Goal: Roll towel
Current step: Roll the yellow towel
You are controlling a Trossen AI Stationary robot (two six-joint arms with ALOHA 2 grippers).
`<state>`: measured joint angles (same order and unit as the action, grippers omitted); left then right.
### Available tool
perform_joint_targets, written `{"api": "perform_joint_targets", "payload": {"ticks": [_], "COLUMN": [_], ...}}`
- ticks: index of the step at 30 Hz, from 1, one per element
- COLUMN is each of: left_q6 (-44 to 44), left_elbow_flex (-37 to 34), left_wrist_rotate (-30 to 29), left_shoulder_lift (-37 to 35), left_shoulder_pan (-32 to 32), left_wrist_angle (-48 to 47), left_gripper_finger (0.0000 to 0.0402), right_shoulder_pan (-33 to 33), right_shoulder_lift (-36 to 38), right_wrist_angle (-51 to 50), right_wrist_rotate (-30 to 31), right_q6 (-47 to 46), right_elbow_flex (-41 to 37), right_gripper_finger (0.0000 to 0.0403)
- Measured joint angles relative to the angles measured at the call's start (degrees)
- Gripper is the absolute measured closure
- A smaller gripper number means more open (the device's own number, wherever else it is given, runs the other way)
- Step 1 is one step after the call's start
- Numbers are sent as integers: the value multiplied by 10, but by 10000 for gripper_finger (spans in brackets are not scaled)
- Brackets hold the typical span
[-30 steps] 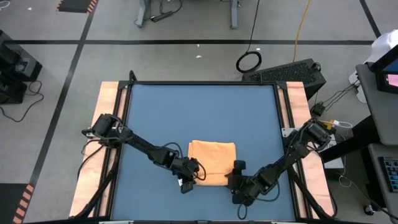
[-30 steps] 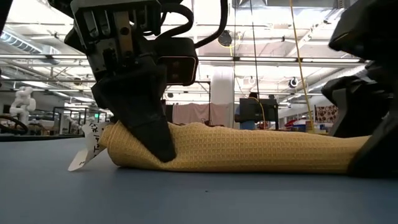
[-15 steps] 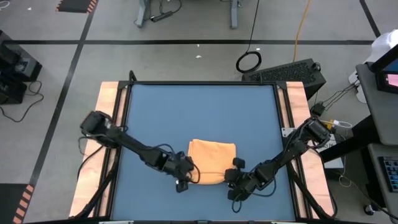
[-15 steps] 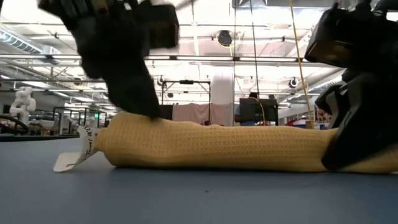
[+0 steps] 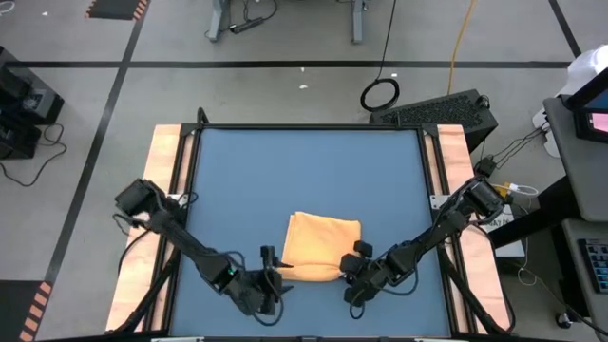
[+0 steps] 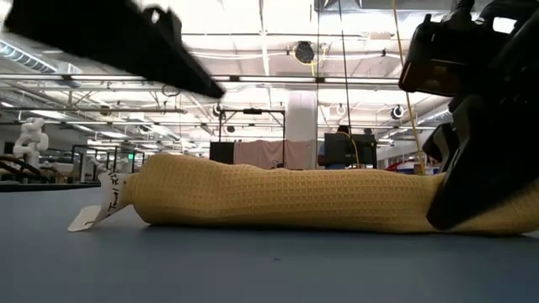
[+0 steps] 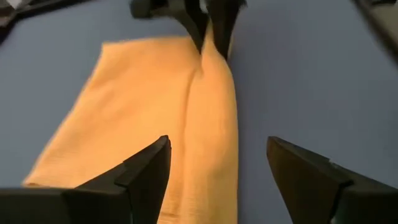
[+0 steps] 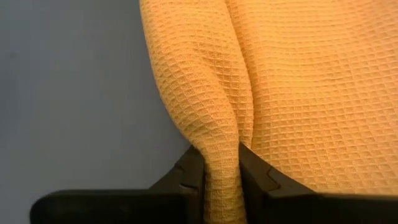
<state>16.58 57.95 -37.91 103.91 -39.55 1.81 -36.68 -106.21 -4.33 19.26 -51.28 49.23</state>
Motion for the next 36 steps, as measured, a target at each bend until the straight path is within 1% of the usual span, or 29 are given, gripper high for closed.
{"api": "perform_joint_targets", "payload": {"ticks": [4, 8, 11, 16, 18, 20, 22, 25, 26, 28, 31, 34, 36], "left_q6": [-5, -5, 12, 30, 26, 26, 26, 29, 30, 23, 35, 37, 22], "left_elbow_flex": [0, 0, 0, 0, 0, 0, 0, 0, 0, 0, 0, 0, 0], "left_wrist_rotate": [1, 2, 27, 35, 64, 82, 83, 57, 47, 42, 42, 37, 17], "left_shoulder_lift": [47, 73, 85, 93, 93, 93, 93, 92, 90, 85, 71, 56, 49], "left_shoulder_pan": [5, 14, 24, 33, 36, 39, 40, 37, 35, 32, 30, 24, 11], "left_wrist_angle": [28, 31, 29, 22, 23, 26, 32, 38, 35, 34, 28, 25, 36], "left_gripper_finger": [132, 132, 128, 111, 115, 133, 166, 218, 228, 233, 208, 158, 125], "right_shoulder_pan": [6, 8, 8, 8, 8, 8, 8, 8, 8, 8, 8, 8, 8], "right_shoulder_lift": [2, 4, 4, 4, 4, 4, 4, 4, 4, 4, 4, 4, 4], "right_wrist_angle": [0, -1, -1, -2, -2, -2, -2, -2, -2, -2, -2, -2, -2], "right_wrist_rotate": [-16, -23, -23, -23, -23, -23, -23, -23, -23, -23, -23, -23, -23], "right_q6": [8, 9, 9, 9, 9, 9, 9, 9, 9, 7, 6, 4, 4], "right_elbow_flex": [0, 0, 0, -1, -1, -1, -1, -1, -1, -1, -1, -1, -1], "right_gripper_finger": [358, 359, 359, 359, 359, 359, 359, 359, 359, 359, 359, 359, 359]}}
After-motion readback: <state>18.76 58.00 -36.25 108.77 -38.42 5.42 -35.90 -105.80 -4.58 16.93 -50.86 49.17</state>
